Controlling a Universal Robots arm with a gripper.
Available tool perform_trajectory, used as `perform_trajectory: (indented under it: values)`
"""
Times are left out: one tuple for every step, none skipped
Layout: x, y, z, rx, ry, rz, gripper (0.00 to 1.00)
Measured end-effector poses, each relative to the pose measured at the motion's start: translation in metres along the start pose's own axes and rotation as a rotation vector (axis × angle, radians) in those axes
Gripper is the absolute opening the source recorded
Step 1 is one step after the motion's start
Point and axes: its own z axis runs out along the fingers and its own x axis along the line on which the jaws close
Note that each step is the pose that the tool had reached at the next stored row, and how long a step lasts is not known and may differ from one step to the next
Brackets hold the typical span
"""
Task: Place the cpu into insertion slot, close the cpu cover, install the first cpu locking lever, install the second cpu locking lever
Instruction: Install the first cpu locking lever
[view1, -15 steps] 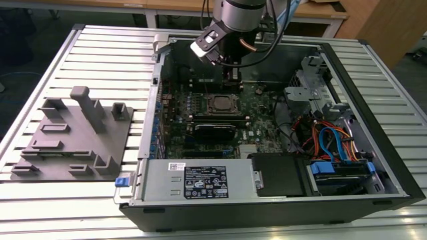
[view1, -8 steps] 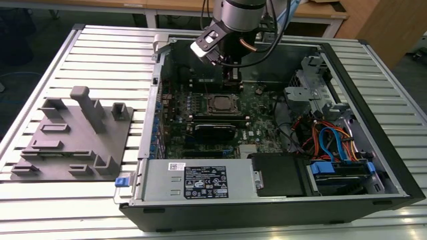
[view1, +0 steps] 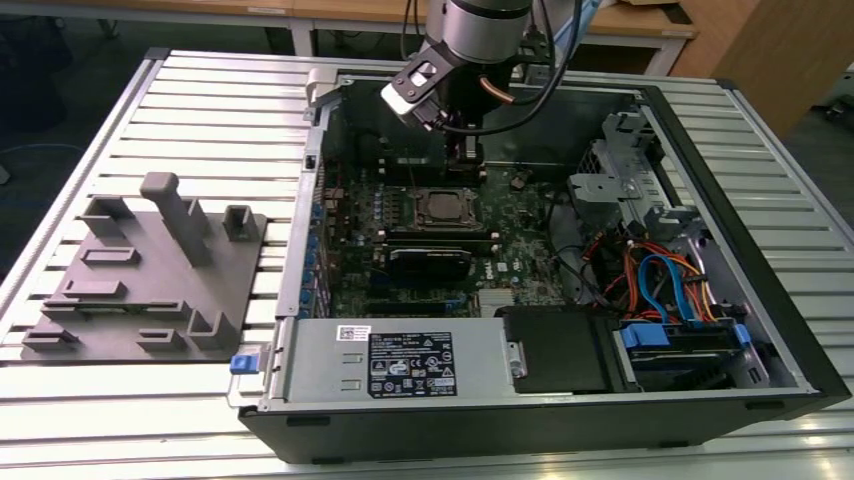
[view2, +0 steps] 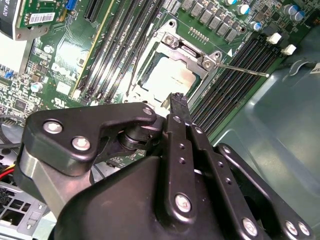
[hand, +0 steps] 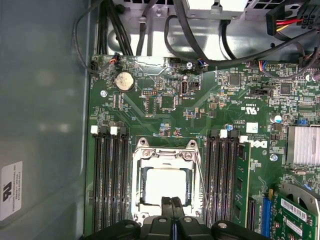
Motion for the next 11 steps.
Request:
perform_trajectory:
  values:
    - [0.0000, 0.0000, 0.0000, 0.0000, 0.0000, -0.001, 0.11]
    - [0.0000, 0.0000, 0.0000, 0.0000, 0.0000, -0.001, 0.11]
    - [0.0000, 0.0000, 0.0000, 0.0000, -0.0001, -0.002, 0.11]
    - [0.0000, 0.0000, 0.0000, 0.0000, 0.0000, -0.002, 0.11]
    - [0.0000, 0.0000, 0.0000, 0.0000, -0.0001, -0.002, 0.11]
    - [0.0000, 0.0000, 0.0000, 0.0000, -0.0001, -0.003, 0.11]
    - [0.0000, 0.0000, 0.0000, 0.0000, -0.0001, -0.003, 0.11]
    - [0.0000, 0.0000, 0.0000, 0.0000, -0.0001, -0.004, 0.11]
    - [0.0000, 0.0000, 0.0000, 0.0000, -0.0001, -0.005, 0.11]
    - [0.0000, 0.0000, 0.0000, 0.0000, -0.0001, -0.005, 0.11]
    - [0.0000, 0.0000, 0.0000, 0.0000, -0.0002, -0.006, 0.11]
